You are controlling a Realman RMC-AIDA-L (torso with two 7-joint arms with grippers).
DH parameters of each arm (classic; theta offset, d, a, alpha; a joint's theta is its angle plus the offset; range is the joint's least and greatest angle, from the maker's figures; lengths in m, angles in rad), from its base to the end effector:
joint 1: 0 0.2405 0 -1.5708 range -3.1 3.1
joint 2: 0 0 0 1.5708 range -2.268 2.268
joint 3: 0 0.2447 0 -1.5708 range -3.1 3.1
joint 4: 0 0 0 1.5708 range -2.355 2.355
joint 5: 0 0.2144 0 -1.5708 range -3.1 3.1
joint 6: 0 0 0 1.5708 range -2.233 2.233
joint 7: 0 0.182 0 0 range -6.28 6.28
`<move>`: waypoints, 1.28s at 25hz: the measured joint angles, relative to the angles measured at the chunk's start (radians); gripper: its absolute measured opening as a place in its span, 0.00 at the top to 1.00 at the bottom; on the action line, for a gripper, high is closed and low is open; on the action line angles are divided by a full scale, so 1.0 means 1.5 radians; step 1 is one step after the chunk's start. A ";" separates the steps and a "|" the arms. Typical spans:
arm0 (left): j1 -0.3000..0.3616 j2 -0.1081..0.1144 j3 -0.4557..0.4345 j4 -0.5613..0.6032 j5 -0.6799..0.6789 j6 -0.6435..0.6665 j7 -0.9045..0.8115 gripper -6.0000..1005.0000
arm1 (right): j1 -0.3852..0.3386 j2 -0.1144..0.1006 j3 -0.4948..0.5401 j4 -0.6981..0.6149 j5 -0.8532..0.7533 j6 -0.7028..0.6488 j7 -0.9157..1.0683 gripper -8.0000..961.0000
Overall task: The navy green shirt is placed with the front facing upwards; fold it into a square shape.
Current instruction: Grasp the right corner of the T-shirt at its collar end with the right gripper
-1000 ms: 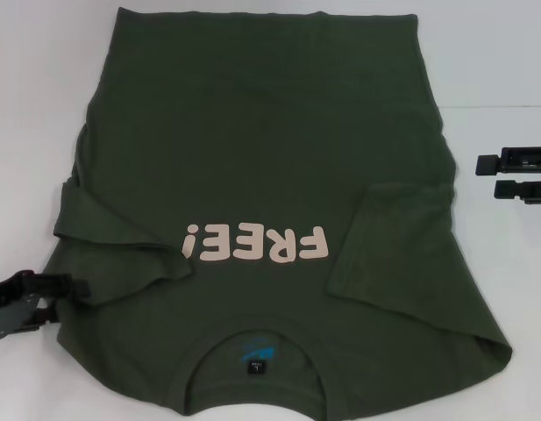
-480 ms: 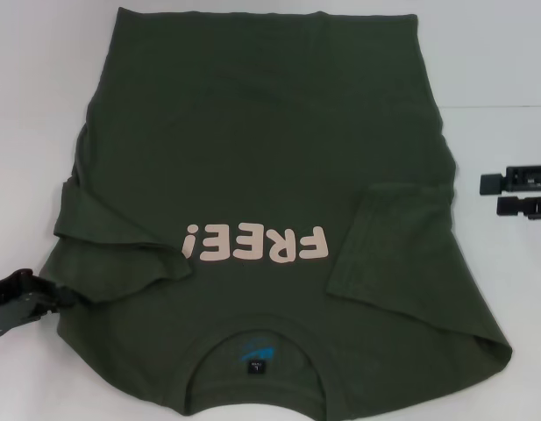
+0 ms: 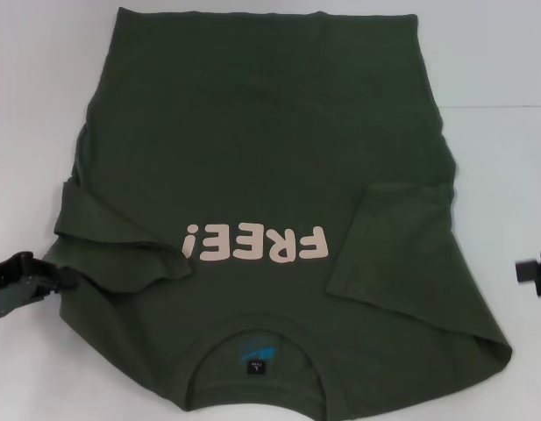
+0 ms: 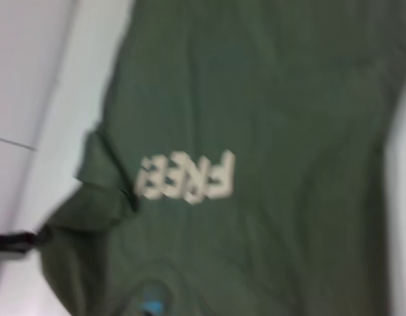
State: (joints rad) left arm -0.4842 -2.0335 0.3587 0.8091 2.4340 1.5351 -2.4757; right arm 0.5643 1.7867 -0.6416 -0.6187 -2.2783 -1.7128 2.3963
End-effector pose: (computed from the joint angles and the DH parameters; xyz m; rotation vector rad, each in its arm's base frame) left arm -0.3391 0.3290 0.0354 -1.8596 -2.0563 -0.5450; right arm 0.3089 0.3353 0.0715 -2.2798 1.9553 0.3268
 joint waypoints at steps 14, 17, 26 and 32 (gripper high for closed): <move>-0.010 0.003 -0.001 0.000 -0.003 -0.007 -0.002 0.96 | 0.012 0.047 -0.004 -0.009 -0.093 0.019 -0.047 0.22; -0.010 0.003 -0.001 0.000 -0.004 -0.008 -0.004 0.96 | 0.013 0.054 -0.007 -0.011 -0.105 0.020 -0.047 0.22; -0.011 0.003 -0.001 -0.001 -0.004 -0.009 -0.004 0.96 | 0.019 0.059 -0.010 -0.011 -0.133 0.048 -0.046 0.22; -0.011 0.003 -0.001 -0.002 -0.004 -0.014 -0.005 0.96 | 0.023 0.064 -0.031 -0.011 -0.135 0.062 -0.043 0.22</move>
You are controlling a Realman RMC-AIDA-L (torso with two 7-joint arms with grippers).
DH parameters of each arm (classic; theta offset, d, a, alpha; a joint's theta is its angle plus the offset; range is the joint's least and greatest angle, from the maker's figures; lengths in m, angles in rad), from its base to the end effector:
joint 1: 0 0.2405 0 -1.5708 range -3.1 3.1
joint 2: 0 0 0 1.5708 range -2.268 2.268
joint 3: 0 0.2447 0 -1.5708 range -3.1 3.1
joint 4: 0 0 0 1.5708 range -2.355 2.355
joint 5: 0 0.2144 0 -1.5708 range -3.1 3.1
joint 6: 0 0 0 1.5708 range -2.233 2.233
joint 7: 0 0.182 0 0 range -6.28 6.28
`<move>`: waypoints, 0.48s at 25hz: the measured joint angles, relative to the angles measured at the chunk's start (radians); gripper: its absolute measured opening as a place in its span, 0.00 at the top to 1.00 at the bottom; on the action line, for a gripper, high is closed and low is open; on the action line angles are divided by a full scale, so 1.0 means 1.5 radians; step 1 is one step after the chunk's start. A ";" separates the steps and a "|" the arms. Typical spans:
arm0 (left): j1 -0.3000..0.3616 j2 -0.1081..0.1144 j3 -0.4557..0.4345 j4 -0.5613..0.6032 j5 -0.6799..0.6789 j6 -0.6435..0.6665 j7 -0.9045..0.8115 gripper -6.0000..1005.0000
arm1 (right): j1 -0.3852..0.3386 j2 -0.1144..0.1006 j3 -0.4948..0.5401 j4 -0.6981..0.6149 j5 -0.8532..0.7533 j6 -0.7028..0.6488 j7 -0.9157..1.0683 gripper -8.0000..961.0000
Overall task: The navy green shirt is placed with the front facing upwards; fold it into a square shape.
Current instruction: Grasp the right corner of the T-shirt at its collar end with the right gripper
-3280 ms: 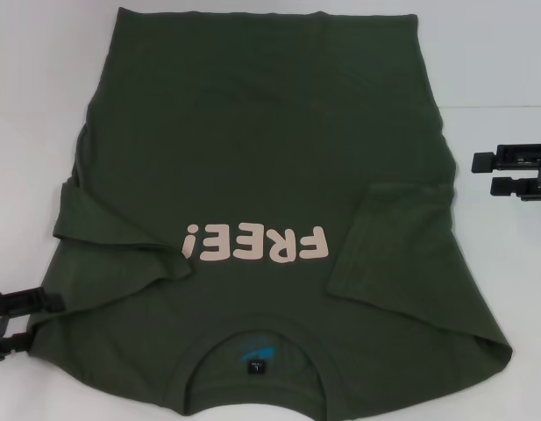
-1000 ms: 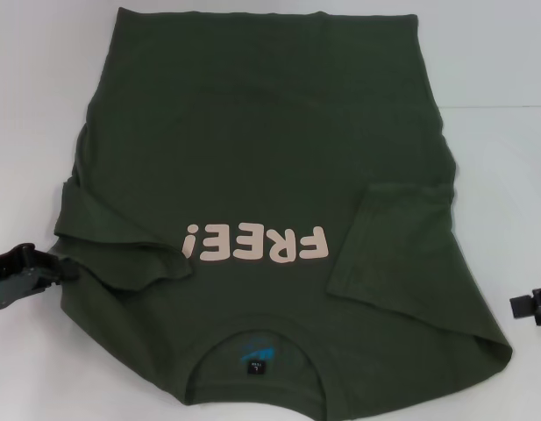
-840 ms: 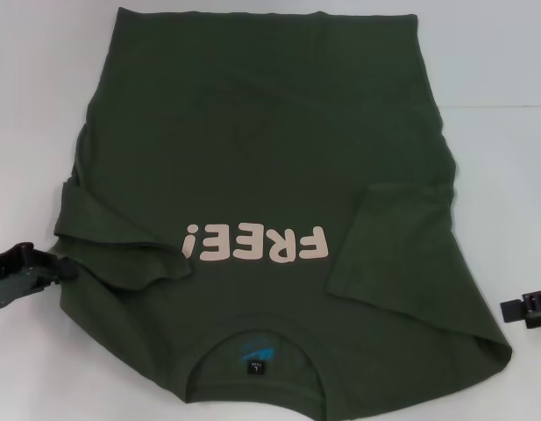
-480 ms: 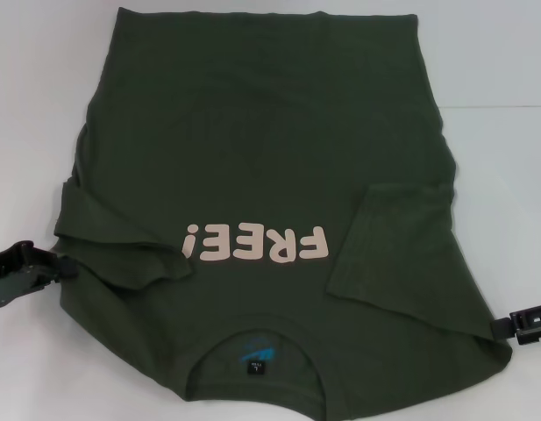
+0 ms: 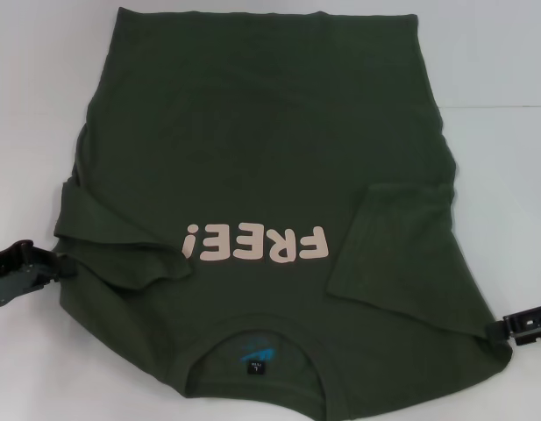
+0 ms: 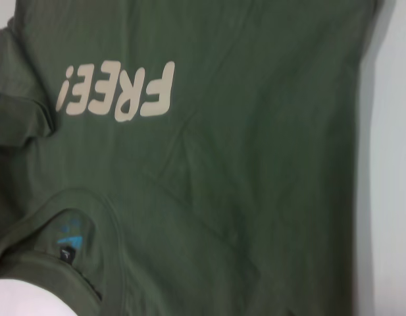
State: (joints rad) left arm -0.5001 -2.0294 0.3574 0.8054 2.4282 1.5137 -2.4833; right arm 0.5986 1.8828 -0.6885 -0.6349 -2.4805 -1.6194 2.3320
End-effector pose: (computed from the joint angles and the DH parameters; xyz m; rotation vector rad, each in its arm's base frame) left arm -0.3366 0.3375 0.0383 -1.8497 -2.0384 -0.5582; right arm 0.3218 0.3288 0.0257 -2.3521 1.8632 0.0160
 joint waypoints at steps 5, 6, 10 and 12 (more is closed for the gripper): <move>0.000 0.000 0.000 -0.001 0.000 -0.003 0.000 0.96 | 0.006 0.005 -0.015 0.001 0.000 0.004 -0.002 0.22; 0.000 0.000 0.000 -0.001 0.000 -0.003 0.000 0.96 | 0.006 0.005 -0.015 0.001 0.000 0.004 -0.002 0.22; 0.000 0.001 -0.001 -0.001 0.000 -0.004 0.000 0.96 | 0.009 0.006 -0.031 0.002 0.000 0.011 0.001 0.22; 0.000 0.001 -0.001 -0.001 0.000 -0.004 0.000 0.96 | 0.011 0.007 -0.037 0.003 0.000 0.013 0.002 0.22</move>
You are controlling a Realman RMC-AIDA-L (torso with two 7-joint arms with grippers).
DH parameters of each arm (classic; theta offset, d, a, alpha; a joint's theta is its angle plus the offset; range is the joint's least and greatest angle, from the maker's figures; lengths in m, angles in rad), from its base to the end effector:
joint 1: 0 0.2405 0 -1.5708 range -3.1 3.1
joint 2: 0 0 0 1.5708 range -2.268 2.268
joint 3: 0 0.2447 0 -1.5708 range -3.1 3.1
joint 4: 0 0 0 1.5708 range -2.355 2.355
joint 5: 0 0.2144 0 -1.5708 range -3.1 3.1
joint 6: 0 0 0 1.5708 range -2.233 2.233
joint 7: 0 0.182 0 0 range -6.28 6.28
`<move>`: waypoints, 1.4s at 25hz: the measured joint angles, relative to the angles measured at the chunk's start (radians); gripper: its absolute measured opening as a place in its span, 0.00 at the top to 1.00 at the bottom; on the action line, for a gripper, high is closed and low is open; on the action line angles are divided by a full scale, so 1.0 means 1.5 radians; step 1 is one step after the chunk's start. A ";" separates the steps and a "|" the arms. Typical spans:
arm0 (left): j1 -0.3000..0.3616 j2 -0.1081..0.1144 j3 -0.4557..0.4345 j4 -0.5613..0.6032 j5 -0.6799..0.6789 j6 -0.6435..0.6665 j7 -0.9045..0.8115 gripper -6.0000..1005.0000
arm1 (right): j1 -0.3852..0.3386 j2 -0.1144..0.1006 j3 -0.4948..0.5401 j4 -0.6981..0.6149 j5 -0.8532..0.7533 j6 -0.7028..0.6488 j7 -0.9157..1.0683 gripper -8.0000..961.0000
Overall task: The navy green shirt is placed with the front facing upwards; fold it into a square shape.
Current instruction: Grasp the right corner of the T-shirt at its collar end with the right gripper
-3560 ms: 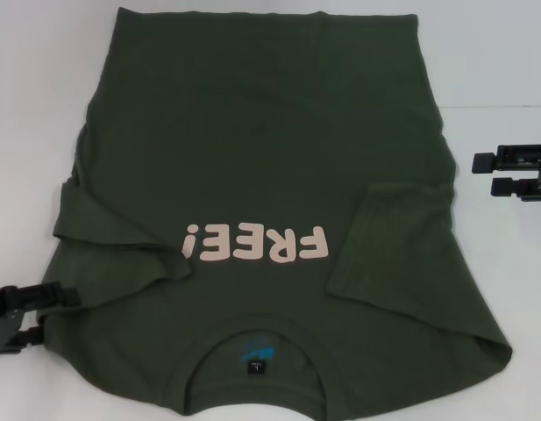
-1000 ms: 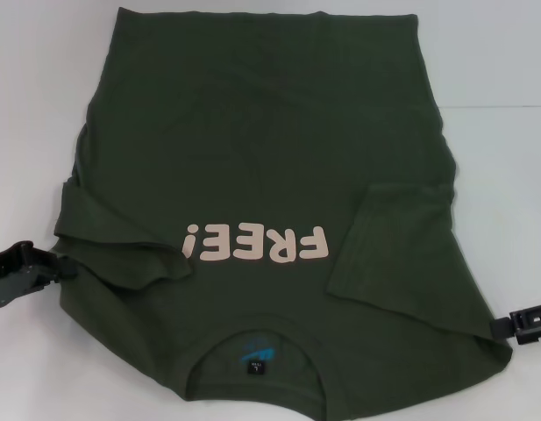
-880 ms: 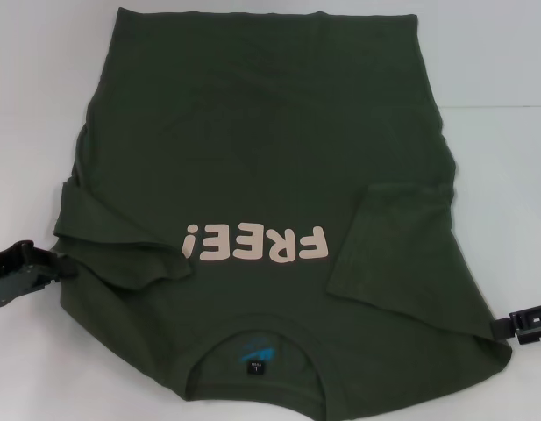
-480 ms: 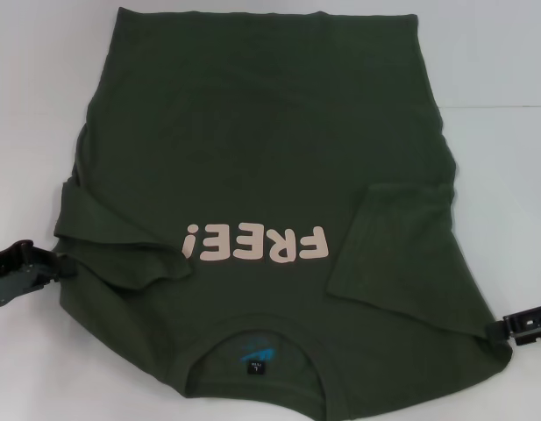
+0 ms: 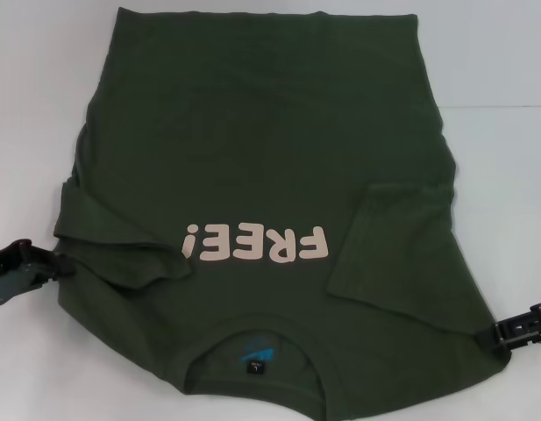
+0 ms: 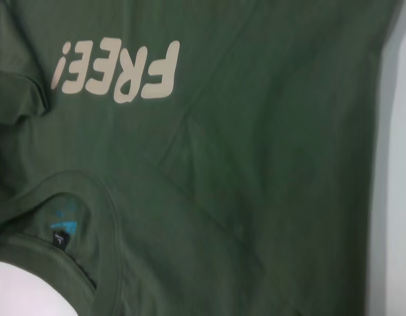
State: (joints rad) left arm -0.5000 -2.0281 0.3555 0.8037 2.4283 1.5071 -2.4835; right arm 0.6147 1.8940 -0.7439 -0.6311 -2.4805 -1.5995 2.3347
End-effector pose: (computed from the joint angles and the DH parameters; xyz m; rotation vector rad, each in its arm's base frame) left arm -0.3378 0.3382 0.0391 -1.8417 -2.0360 -0.5595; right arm 0.3175 0.3309 0.0157 -2.3887 1.8309 -0.0479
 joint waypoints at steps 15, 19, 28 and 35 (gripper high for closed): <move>0.001 0.000 -0.006 -0.001 0.000 -0.008 0.000 0.96 | 0.027 0.018 -0.017 0.006 -0.020 0.016 0.013 0.23; 0.001 0.001 -0.007 -0.001 0.000 -0.008 0.000 0.96 | 0.036 0.026 -0.019 0.006 -0.020 0.016 0.013 0.23; 0.001 0.001 -0.007 -0.001 0.000 -0.014 0.000 0.96 | 0.043 0.027 -0.015 0.001 -0.019 0.002 0.016 0.23; 0.006 0.000 -0.007 -0.001 0.000 -0.014 0.000 0.96 | 0.024 0.002 -0.005 -0.002 -0.019 -0.023 0.025 0.23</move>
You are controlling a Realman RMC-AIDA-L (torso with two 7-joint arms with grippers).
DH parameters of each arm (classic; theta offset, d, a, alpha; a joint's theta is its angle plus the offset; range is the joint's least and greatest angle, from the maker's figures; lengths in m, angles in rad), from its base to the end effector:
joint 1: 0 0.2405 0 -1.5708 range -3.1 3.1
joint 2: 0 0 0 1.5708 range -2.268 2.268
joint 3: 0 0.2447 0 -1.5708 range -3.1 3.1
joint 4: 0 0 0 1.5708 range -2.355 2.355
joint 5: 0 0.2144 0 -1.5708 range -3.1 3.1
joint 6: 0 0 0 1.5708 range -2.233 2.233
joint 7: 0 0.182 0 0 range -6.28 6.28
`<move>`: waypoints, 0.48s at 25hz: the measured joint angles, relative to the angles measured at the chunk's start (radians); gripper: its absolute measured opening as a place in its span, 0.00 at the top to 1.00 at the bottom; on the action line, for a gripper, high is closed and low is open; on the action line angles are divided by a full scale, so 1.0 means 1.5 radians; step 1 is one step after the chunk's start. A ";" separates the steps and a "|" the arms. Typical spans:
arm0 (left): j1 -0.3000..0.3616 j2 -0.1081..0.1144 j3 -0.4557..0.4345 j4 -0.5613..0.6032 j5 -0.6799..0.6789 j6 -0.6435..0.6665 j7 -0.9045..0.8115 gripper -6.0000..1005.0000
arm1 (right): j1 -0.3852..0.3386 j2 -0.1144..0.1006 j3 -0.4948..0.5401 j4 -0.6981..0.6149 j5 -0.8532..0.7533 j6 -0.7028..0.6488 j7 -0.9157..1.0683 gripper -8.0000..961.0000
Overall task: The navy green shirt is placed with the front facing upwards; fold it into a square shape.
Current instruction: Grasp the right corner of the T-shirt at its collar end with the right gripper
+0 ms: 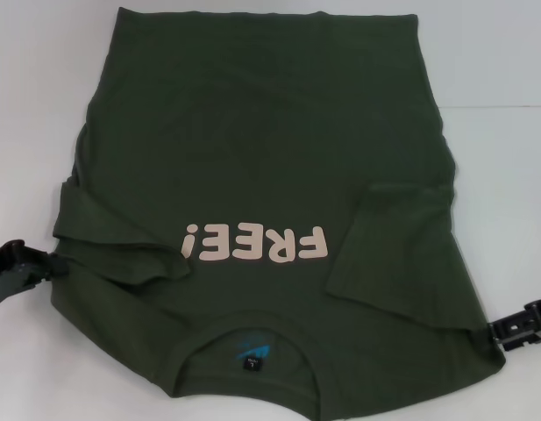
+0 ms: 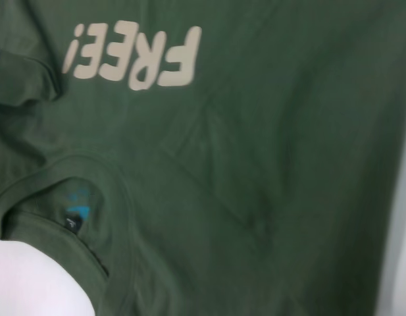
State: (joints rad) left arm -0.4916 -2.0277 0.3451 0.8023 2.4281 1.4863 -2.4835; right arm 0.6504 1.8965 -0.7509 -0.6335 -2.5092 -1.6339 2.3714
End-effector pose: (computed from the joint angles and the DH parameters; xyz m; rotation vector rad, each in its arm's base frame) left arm -0.3440 0.3377 0.0416 -1.8050 -2.0336 -0.5672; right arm 0.3066 0.3336 0.0141 -2.4116 1.8499 -0.1000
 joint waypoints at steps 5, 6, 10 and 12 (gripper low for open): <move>0.002 -0.001 -0.001 0.000 0.000 0.000 0.000 0.96 | -0.007 -0.004 -0.001 0.000 -0.008 -0.001 0.001 0.23; 0.002 -0.001 -0.001 0.000 -0.001 0.000 0.000 0.96 | -0.007 -0.002 -0.002 0.000 -0.012 0.000 0.001 0.23; 0.001 -0.001 -0.001 0.000 -0.002 0.002 0.000 0.96 | -0.004 0.005 -0.006 0.000 -0.016 0.005 -0.004 0.24; 0.001 -0.001 -0.001 0.000 -0.002 0.002 0.000 0.96 | -0.002 0.009 -0.008 0.000 -0.017 0.009 -0.005 0.24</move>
State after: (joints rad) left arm -0.4893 -2.0295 0.3435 0.8023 2.4253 1.4894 -2.4835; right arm 0.6474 1.9095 -0.7627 -0.6332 -2.5341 -1.6210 2.3632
